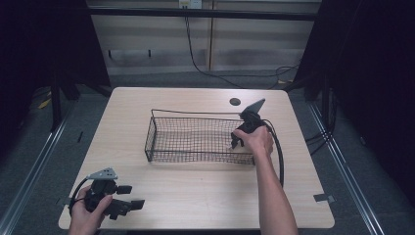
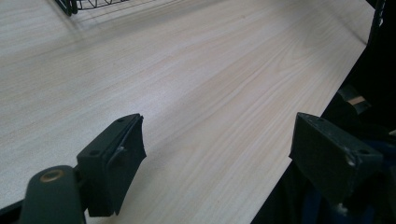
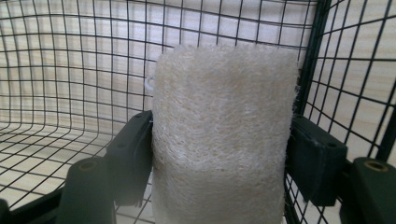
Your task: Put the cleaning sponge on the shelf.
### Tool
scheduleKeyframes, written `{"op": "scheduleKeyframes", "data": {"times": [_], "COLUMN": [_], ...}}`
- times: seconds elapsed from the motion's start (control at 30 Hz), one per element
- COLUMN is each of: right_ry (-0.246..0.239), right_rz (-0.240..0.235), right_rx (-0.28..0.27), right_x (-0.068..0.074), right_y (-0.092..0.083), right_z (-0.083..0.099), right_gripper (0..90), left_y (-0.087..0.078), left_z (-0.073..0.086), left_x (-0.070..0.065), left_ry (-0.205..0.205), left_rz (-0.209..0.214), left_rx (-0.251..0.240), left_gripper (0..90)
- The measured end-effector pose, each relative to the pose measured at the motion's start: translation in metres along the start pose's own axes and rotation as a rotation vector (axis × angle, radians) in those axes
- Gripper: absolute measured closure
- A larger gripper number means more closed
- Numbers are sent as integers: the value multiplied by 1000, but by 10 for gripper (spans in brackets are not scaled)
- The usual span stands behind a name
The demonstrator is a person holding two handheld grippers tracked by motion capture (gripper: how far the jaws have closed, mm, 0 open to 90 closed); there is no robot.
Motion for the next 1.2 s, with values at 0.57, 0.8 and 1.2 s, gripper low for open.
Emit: {"op": "scheduleKeyframes", "data": {"times": [0.57,0.8,1.2], "right_ry": [-9,-5,-18], "right_rz": [71,73,59], "right_rx": [3,21,3], "right_x": [8,9,7], "right_y": [10,9,3], "right_z": [-1,-1,1], "right_gripper": [298,258,249], "left_y": [0,0,0], "left_z": [0,0,0], "left_x": [0,0,0], "left_ry": [6,5,5], "left_rz": [5,3,1], "left_rx": [5,3,1], "left_gripper": [174,174,174]}}
Point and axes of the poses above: each handheld gripper's, and its own axes: y roughly forward along the jaws, z roughly out of its underside, x roughly to its left, the point moved 4 cm from there along y, roughly forward along the jaws, and after that the axes turned 2 degrees about z, right-handed, at the moved point
